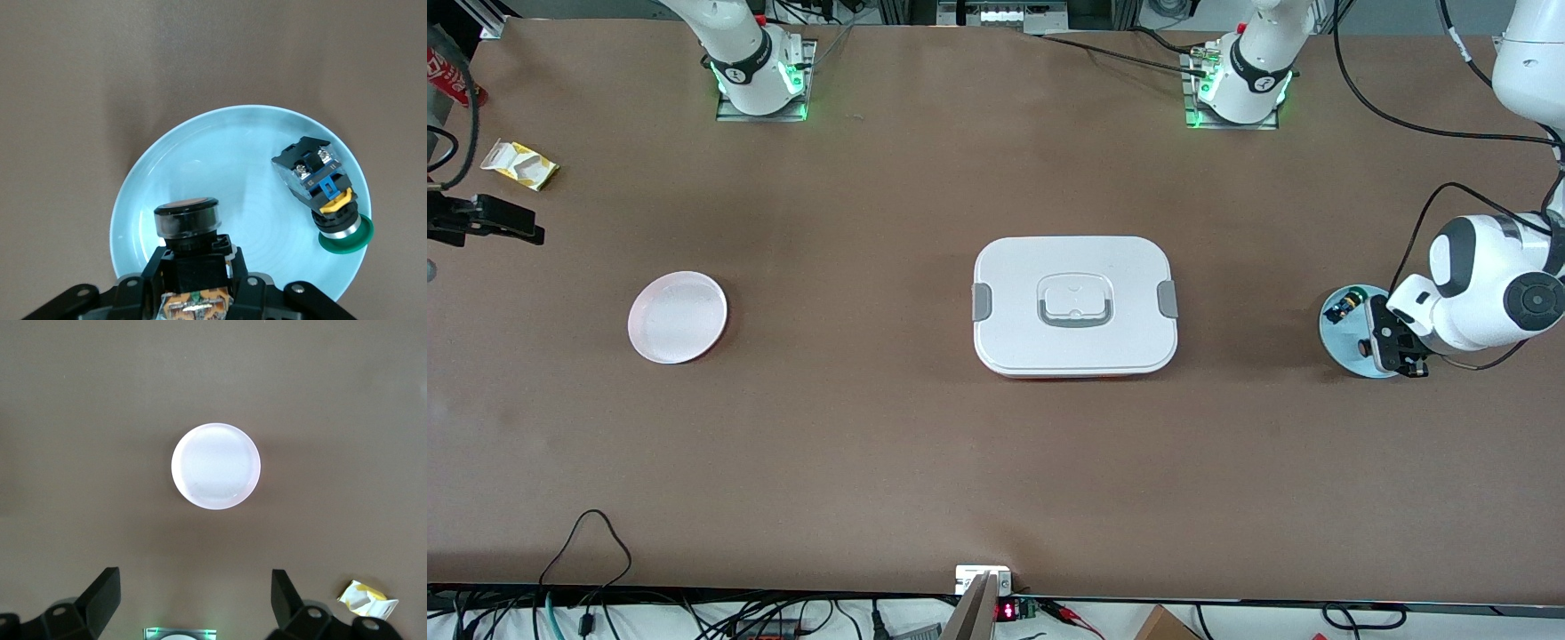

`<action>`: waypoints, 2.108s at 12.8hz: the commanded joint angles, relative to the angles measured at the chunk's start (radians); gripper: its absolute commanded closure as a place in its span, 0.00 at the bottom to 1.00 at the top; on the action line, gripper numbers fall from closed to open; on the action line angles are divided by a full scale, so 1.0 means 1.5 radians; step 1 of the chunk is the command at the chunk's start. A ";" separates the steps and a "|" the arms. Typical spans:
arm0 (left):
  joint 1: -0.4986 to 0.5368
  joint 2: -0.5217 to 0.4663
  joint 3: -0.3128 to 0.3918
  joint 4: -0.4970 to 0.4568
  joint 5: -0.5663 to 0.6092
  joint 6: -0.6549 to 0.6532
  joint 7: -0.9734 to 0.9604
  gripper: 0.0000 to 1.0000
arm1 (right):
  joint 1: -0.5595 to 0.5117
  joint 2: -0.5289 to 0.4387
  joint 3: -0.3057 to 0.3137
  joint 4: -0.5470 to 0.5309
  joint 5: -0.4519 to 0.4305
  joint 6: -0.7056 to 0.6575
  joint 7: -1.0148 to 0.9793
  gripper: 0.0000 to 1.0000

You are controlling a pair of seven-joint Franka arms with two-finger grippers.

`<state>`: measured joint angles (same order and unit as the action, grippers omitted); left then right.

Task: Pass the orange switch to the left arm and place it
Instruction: 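Lower the switch onto the blue plate and open the left gripper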

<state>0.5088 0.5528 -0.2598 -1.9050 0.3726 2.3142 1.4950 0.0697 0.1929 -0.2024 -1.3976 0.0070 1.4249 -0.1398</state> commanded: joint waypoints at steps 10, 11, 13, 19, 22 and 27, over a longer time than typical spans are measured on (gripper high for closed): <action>0.024 0.014 -0.012 0.002 0.014 0.013 0.051 0.00 | -0.001 -0.068 0.016 -0.109 -0.014 0.069 0.064 0.00; 0.024 0.007 -0.014 0.002 0.014 0.010 0.051 0.00 | 0.001 -0.080 0.016 -0.135 -0.014 0.083 0.064 0.00; 0.019 -0.017 -0.020 0.010 0.012 -0.022 0.042 0.00 | 0.003 -0.107 0.016 -0.176 -0.014 0.115 0.064 0.00; 0.016 -0.072 -0.128 0.096 0.002 -0.289 -0.109 0.00 | 0.014 -0.127 0.017 -0.172 -0.015 0.090 0.072 0.00; 0.015 -0.071 -0.190 0.164 0.000 -0.414 -0.265 0.00 | 0.016 -0.126 0.018 -0.163 -0.015 0.087 0.075 0.00; 0.010 -0.071 -0.302 0.298 -0.044 -0.589 -0.535 0.00 | 0.015 -0.118 0.021 -0.146 -0.013 0.087 0.065 0.00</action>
<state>0.5226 0.4364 -0.6696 -1.5412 0.3326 1.5234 0.8182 0.0924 0.0272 -0.1743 -1.6209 -0.0082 1.5615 -0.0477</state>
